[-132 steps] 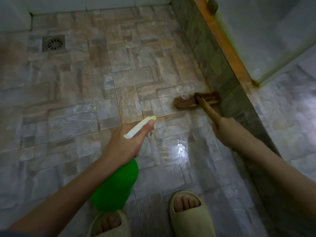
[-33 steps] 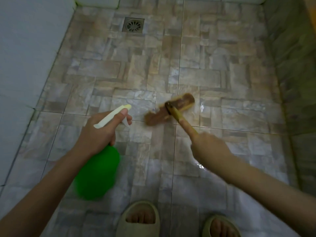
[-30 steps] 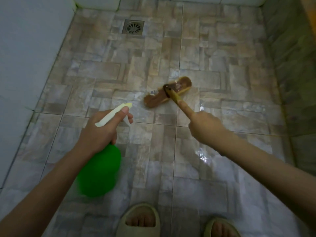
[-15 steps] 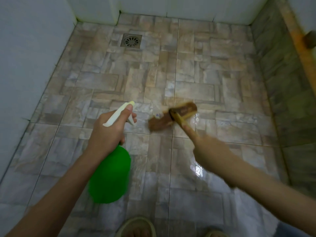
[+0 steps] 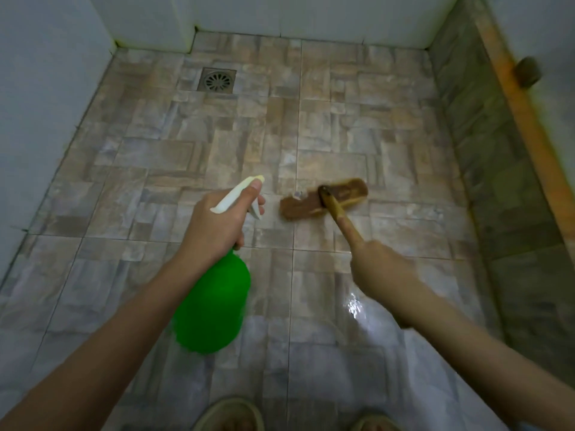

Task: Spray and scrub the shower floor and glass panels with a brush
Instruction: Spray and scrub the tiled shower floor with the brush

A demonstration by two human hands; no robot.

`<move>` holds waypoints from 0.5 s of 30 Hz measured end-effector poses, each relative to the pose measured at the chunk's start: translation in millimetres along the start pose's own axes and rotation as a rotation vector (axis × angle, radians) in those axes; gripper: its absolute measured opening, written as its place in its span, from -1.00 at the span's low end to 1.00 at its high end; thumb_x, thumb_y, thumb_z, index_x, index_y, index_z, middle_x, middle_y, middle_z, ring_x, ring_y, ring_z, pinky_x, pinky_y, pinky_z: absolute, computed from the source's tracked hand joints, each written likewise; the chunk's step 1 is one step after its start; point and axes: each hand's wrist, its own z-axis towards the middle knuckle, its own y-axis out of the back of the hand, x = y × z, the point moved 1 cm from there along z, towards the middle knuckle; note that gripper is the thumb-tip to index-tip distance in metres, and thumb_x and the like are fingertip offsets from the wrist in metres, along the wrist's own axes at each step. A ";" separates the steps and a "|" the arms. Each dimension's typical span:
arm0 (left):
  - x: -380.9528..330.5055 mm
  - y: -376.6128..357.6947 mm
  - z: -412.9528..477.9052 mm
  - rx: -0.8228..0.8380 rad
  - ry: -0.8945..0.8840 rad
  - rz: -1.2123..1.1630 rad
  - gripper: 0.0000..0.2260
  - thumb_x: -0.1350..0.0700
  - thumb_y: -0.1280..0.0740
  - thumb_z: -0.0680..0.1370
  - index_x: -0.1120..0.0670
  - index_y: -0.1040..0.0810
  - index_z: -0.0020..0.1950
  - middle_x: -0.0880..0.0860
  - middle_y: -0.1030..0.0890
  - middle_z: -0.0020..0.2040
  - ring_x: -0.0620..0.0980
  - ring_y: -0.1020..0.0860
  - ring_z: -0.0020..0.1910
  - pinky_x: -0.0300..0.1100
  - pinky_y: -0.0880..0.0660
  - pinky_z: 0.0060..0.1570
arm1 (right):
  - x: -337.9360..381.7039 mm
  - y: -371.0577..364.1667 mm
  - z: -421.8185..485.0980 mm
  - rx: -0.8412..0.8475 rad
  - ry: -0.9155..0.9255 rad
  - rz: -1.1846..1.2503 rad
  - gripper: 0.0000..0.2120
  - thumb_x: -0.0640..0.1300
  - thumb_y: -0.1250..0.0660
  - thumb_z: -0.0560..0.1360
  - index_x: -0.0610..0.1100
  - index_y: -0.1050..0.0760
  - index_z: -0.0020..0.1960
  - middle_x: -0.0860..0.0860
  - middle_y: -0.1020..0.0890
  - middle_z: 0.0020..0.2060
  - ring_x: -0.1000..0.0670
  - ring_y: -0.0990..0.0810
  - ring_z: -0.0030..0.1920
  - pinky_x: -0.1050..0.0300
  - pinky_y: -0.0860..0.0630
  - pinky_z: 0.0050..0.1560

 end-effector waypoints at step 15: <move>-59.7 -74.3 -19.7 0.194 -0.086 0.085 -0.47 -0.43 -0.23 0.42 -0.04 -0.70 0.01 0.24 -0.70 -0.08 0.04 -0.49 -0.55 -0.20 -0.47 -0.45 | -102.2 15.6 14.1 -0.088 -0.207 0.245 -0.02 -0.40 -0.13 0.46 0.29 0.42 0.46 -0.13 -0.52 -0.32 -0.09 -0.55 -0.38 -0.07 -0.60 -0.33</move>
